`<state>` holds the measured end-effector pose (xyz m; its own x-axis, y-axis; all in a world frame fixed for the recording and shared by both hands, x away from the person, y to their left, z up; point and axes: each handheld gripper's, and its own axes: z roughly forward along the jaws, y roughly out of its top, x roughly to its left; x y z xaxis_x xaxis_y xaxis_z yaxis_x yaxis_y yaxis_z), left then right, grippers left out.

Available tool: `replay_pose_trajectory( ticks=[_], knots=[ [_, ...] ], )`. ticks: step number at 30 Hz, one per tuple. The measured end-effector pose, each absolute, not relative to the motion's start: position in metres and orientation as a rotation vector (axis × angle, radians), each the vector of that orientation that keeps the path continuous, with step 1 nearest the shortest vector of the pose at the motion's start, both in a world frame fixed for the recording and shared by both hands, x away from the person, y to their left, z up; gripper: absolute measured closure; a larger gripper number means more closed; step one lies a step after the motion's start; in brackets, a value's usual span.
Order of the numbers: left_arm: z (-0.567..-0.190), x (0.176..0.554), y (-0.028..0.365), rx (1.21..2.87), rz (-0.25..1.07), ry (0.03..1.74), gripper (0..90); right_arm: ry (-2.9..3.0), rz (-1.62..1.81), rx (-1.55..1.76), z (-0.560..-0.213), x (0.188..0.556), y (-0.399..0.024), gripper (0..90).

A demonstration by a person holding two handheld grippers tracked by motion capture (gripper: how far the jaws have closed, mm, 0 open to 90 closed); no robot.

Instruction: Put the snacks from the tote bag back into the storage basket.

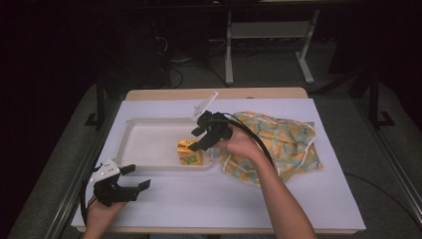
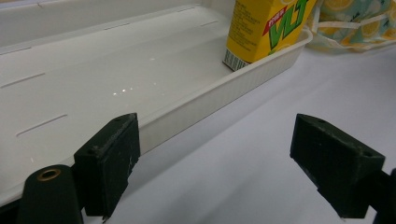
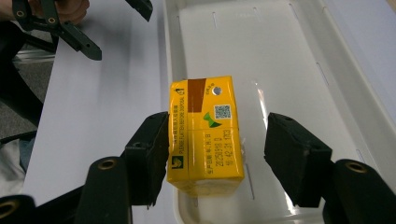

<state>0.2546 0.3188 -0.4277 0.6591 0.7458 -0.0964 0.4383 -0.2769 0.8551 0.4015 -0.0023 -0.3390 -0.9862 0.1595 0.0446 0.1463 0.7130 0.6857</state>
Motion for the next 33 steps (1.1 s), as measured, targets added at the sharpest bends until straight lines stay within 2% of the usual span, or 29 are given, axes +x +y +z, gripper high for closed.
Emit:
replay_pose_trajectory(
  ticks=[33],
  knots=[
    [-0.428, 0.255, 0.317, 1.931, 0.400, 0.928, 15.4, 2.840, 1.199, 0.400, -0.326, 0.400, -0.047, 37.2]
  ],
)
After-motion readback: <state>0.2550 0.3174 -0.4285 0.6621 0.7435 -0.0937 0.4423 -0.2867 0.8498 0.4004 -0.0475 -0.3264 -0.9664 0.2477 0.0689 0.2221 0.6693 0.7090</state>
